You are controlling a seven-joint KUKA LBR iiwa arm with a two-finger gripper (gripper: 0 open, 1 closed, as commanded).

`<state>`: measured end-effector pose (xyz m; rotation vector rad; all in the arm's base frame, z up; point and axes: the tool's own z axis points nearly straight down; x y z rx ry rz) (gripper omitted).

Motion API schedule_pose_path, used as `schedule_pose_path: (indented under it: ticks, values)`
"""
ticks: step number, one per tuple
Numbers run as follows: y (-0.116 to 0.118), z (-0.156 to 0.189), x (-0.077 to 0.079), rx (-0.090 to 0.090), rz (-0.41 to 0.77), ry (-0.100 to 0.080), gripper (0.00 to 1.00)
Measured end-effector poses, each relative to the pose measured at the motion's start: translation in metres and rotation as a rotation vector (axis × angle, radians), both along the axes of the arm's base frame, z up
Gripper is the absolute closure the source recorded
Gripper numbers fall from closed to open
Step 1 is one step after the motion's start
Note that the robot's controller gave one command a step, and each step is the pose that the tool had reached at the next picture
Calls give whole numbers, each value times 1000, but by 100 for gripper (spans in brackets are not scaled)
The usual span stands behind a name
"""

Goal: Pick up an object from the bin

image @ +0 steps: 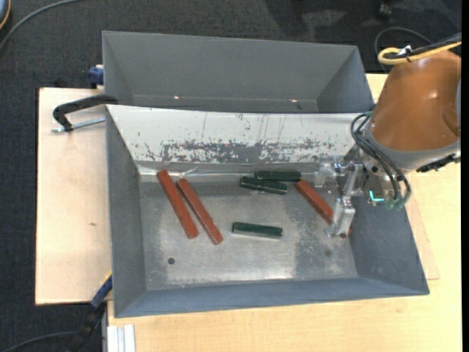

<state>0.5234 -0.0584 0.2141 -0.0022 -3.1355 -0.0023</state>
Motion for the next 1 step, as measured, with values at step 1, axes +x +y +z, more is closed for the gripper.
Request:
schedule_pose_path:
  ticks: [1]
  values:
    - [-31,-138,12,-1,-211,-1,0]
